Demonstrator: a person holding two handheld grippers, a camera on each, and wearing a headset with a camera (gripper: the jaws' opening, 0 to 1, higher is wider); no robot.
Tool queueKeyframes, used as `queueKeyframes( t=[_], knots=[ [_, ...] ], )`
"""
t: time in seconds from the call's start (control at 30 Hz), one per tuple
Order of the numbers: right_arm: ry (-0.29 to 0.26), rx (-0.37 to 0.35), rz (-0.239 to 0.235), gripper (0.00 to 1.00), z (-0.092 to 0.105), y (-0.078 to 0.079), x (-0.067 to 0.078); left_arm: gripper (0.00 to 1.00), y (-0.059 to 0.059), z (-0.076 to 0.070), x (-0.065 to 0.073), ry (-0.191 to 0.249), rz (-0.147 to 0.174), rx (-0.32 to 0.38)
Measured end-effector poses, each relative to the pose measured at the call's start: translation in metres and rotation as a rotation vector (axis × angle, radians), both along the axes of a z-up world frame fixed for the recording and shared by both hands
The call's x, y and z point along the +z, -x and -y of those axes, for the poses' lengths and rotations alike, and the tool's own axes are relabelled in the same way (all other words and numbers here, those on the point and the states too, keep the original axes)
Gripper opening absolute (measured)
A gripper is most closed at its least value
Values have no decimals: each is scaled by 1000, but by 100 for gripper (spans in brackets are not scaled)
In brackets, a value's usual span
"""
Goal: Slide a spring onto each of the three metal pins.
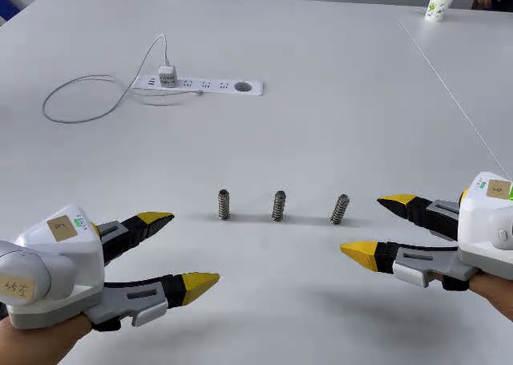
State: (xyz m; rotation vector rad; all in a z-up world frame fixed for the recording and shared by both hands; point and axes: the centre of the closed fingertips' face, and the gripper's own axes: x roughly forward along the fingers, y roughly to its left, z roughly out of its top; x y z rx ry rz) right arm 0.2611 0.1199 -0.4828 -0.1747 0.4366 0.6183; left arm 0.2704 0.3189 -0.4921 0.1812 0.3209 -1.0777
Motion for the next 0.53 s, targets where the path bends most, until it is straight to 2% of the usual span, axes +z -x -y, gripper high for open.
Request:
queueKeyframes(
  t=[0.53],
  knots=[
    [-2,-2,3,59,0,1,1,65,1,1,2,0,2,-3]
  ],
)
